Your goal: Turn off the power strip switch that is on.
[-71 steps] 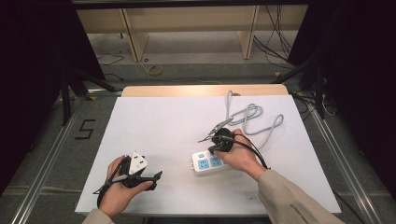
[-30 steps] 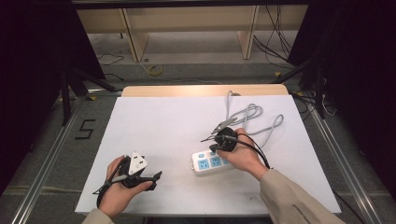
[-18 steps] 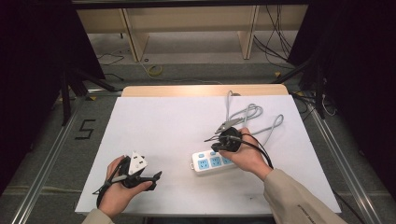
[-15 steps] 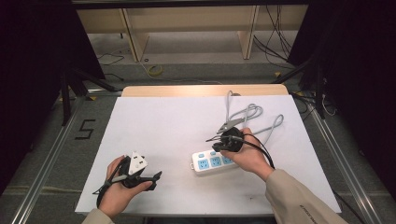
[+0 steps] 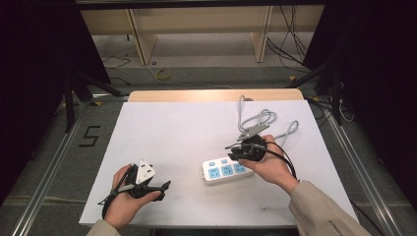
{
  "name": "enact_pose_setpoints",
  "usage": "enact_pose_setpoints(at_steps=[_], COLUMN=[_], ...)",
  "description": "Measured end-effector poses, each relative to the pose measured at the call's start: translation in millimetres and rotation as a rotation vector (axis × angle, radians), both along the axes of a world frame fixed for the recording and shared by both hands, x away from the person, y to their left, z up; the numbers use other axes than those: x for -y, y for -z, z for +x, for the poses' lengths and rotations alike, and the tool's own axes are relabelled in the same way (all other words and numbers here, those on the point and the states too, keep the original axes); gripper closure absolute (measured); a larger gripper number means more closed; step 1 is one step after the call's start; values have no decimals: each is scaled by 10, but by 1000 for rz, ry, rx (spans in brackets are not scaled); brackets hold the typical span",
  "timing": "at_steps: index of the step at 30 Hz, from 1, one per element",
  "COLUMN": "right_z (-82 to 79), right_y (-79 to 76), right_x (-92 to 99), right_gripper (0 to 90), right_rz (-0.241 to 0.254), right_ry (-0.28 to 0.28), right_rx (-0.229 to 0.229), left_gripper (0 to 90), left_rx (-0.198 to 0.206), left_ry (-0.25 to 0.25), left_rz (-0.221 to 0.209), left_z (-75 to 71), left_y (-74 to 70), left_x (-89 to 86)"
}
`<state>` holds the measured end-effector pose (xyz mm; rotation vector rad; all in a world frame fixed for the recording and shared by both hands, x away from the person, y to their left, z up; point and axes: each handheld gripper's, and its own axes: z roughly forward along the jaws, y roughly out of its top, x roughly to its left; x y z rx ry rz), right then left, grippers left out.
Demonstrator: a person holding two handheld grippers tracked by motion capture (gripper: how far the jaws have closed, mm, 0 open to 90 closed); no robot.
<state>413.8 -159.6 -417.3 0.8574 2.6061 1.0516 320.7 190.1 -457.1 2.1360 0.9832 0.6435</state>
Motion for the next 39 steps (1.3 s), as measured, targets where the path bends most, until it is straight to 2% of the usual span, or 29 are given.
enact_pose_setpoints(at_steps=[13, 19, 27, 31, 39], right_z=[-92, -128, -230, -291, -427], right_y=[-63, -92, -129, -111, -37], right_x=[254, 395, 639, 778, 1001], right_gripper=[607, 583, 495, 427, 332], right_rz=[55, 70, 105, 135, 157], right_ry=[32, 55, 78, 93, 134], right_rx=[37, 47, 63, 69, 89], left_gripper=[183, 183, 180, 180, 180], left_rx=[-2, -4, 0, -3, -2], left_ry=[3, 2, 2, 2, 1], left_rz=[6, 3, 2, 2, -2], left_z=[0, -2, 1, 1, 3], left_y=[1, 3, 4, 7, 9], left_x=[1, 3, 8, 9, 12])
